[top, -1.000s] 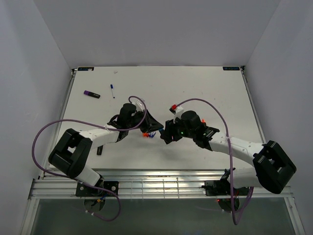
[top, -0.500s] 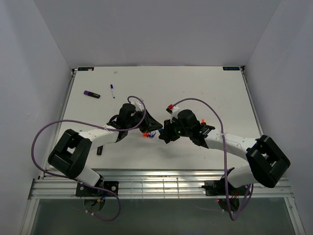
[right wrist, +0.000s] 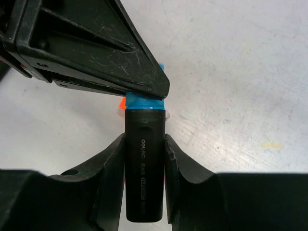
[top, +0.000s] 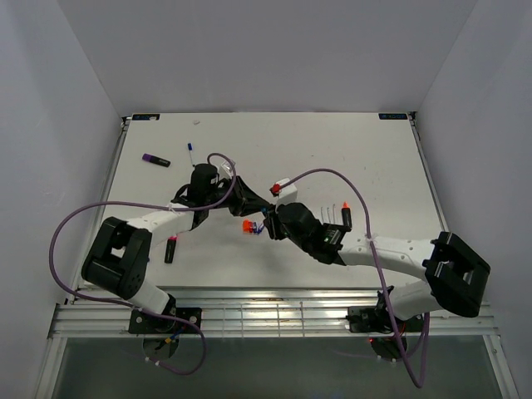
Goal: Open the pen caps
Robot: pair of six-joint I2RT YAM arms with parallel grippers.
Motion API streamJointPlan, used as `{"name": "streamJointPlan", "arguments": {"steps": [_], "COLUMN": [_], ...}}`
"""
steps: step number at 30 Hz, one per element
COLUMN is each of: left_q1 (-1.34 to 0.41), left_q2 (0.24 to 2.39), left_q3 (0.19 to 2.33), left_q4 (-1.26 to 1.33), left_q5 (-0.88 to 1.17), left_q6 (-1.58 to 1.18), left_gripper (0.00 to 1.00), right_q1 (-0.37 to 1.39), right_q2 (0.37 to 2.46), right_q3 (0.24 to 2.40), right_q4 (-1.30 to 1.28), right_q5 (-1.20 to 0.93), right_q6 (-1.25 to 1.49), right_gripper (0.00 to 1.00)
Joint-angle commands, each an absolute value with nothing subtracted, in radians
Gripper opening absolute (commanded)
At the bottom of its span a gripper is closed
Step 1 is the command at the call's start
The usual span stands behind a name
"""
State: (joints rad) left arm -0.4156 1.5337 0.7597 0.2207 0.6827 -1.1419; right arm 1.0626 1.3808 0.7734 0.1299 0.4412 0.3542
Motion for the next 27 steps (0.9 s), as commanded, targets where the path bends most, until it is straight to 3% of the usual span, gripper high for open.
{"name": "streamJointPlan", "arguments": {"steps": [1,9,15,17,20,27], "left_q1": [-0.295,-0.284,-0.259,-0.250,-0.248,-0.247], "left_q2": [1.502,1.378,1.322,1.309,1.307,1.322], "left_q3": [0.845,0.750,0.689,0.692,0.732,0.732], "left_q4": [0.272,0.276,0.256,0.230,0.129,-0.107], "left_q5": [0.604,0.588,0.580,0.560,0.539,0.416], "left_q6": [-1.154,-0.994,-0.960,-0.947,-0.891,-0.735], "left_gripper": [0.00,0.00,0.00,0.00,0.00,0.00], "right_q1": [1.026,0.810,0.769,0.761,0.759,0.669], "right_q2": [1.338,1.295,1.357,1.364,1.301,1.112], "right_q3": [0.669,0.581,0.543,0.529,0.535,0.623], "right_q4": [-0.071,0.233,0.489,0.526,0.402,0.008], "right_q5": [0.508,-0.322,-0.612,-0.623,-0.461,0.037], "right_q6": [0.288,0.383,0.564,0.586,0.523,0.381], "right_gripper": [0.08,0.08,0.08,0.08,0.08,0.08]}}
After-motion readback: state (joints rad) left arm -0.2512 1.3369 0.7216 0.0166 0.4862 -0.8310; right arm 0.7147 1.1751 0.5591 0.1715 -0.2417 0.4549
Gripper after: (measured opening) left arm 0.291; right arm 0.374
